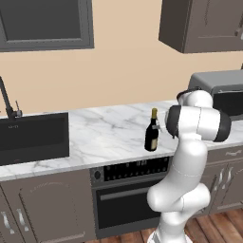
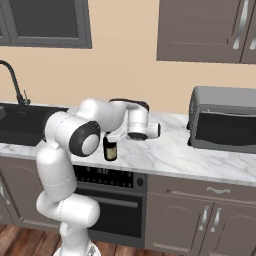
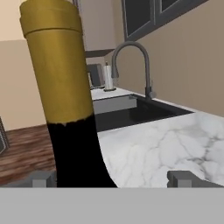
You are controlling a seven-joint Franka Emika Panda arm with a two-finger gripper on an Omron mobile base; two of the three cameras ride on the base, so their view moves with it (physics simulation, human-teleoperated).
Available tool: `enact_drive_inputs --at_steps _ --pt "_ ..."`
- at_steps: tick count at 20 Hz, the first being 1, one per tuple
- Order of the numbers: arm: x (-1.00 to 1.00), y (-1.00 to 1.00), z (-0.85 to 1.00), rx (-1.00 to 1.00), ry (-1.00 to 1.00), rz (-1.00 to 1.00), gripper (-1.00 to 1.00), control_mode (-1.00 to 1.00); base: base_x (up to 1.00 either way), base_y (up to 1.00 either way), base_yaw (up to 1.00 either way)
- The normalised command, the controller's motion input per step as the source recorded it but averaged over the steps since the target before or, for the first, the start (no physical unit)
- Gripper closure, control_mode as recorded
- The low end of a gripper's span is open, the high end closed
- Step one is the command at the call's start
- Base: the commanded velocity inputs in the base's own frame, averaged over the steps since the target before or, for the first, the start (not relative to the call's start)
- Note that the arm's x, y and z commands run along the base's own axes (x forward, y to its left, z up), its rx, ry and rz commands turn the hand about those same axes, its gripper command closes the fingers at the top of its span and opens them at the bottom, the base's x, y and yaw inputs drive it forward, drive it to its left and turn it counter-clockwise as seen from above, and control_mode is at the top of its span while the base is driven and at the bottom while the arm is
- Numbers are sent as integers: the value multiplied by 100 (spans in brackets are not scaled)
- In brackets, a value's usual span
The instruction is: There is a wine glass and glass cup on the dining counter. Place the wine bottle next to the wine glass and the juice bottle next to the glass cup.
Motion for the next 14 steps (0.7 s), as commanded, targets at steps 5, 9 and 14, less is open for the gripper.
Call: enact_drive_inputs --at_steps 5,9,14 --pt "0 4 2 0 1 0 -100 -100 0 0 0" --pt "1 7 0 0 4 0 -100 -100 0 0 0" --pt "2 12 0 0 6 0 -100 -100 0 0 0"
